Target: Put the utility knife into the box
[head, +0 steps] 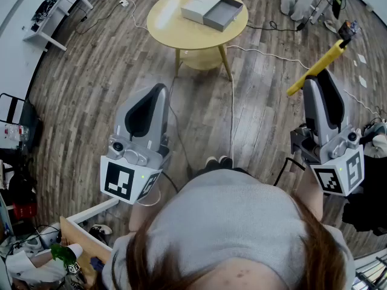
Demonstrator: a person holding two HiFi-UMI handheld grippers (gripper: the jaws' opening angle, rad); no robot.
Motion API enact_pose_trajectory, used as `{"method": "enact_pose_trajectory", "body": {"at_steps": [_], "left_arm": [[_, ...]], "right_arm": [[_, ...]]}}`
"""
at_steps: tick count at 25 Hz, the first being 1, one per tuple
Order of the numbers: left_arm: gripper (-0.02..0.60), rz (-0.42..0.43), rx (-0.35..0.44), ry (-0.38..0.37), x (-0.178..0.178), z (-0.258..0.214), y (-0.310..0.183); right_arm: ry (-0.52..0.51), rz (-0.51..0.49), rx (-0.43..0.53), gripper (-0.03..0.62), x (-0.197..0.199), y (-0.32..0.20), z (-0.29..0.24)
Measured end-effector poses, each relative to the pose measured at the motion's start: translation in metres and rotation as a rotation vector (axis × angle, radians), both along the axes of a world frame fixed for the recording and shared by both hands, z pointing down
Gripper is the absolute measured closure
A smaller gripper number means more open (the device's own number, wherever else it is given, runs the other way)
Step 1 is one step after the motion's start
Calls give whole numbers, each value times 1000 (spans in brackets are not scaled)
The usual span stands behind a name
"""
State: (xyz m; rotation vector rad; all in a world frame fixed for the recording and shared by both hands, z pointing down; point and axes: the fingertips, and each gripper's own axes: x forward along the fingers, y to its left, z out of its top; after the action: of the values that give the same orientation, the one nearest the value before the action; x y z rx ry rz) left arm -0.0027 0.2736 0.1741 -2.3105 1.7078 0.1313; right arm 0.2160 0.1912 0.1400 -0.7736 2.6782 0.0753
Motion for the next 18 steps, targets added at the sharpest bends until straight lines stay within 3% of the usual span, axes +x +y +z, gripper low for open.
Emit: {"method": "enact_pose_trajectory", "body": {"at_steps": [18], "left_arm": [[578, 18, -17, 15, 7, 9, 2]], "right_arm": [[2, -4, 14, 471, -2, 11, -4]]}}
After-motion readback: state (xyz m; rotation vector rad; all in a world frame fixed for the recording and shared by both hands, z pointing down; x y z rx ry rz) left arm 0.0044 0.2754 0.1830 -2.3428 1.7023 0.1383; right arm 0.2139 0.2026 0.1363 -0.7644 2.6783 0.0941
